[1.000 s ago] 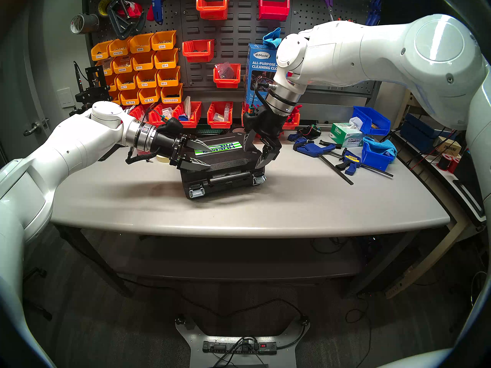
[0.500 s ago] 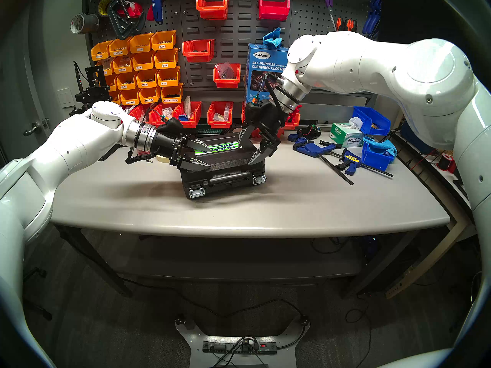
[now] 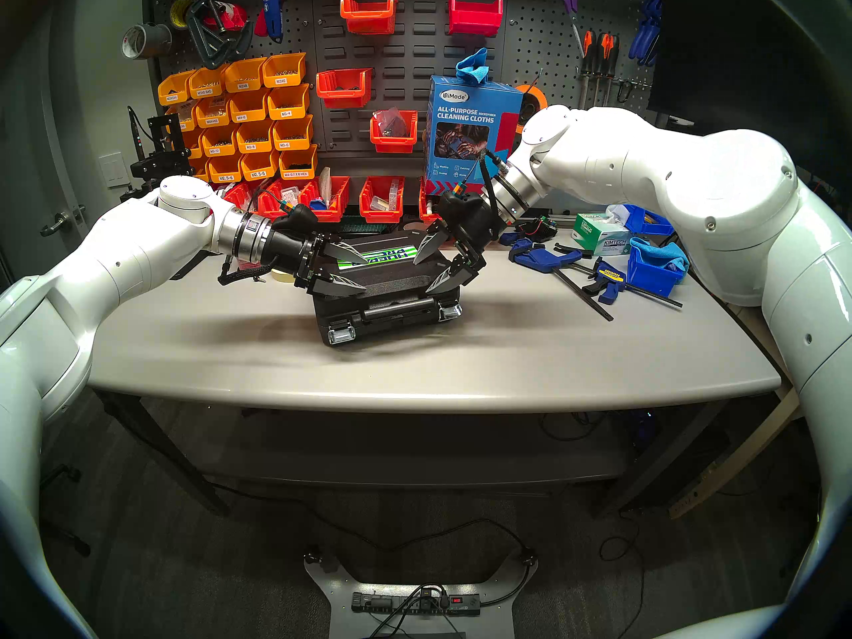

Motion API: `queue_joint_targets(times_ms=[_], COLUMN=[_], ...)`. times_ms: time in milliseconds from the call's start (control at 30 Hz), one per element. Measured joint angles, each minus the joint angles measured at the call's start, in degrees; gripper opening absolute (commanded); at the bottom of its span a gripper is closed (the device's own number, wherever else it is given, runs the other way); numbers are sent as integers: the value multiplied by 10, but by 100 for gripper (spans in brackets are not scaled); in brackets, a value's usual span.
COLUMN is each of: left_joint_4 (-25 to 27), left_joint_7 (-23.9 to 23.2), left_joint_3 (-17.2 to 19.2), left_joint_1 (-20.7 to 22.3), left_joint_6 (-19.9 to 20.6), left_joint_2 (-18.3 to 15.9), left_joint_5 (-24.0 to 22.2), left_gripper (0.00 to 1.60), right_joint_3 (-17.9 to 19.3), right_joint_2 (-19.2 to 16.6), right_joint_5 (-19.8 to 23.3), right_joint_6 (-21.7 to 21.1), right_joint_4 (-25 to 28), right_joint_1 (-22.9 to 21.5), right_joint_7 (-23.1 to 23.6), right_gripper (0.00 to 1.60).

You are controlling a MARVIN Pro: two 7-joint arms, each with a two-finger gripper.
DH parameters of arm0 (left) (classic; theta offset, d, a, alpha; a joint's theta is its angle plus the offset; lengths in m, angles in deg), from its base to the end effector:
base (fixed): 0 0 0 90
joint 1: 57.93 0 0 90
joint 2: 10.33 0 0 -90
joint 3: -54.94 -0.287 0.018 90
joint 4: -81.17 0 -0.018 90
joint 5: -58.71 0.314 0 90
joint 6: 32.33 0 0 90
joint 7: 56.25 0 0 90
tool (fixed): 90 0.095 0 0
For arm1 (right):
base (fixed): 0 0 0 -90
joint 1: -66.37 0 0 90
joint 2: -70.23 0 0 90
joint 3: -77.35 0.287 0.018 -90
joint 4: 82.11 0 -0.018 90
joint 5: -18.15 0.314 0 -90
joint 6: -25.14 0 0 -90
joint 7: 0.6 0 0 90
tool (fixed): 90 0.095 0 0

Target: Open the tool box

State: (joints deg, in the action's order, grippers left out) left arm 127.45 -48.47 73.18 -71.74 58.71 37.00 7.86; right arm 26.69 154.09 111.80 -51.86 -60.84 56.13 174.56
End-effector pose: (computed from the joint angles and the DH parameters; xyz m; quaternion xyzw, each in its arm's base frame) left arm 0.5411 0.1030 -0.0972 0.6210 -0.5762 0.4014 0.3481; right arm 0.5889 0.0760 -0.0504 -0.5567 -0.7394 -0.2727 0.2628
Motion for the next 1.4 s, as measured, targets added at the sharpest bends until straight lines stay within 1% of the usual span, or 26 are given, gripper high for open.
queue_joint_targets(times_ms=[100,367,600,867,1400], left_joint_4=[0,-1,-1,-1,2], left_joint_7=[0,1,2,3,2], left_joint_3=[0,1,2,4,4], left_joint_1=[0,0,0,0,-1], left_joint_6=[0,0,0,1,2], left_joint_2=[0,0,-1,-2,-1], left_joint_5=[0,0,1,2,2], left_gripper=[160,160,160,160,160], right_joint_3=[6,12,15,20,26], right_joint_2=[6,28,40,49,63], right_joint_5=[10,18,21,23,26], right_joint_6=[-1,-4,-8,-15,-25], right_joint_4=[-28,-89,-114,-129,-144], right_joint_1=[17,43,55,61,50], right_joint_7=[0,0,0,0,-2], right_gripper=[160,160,160,160,160])
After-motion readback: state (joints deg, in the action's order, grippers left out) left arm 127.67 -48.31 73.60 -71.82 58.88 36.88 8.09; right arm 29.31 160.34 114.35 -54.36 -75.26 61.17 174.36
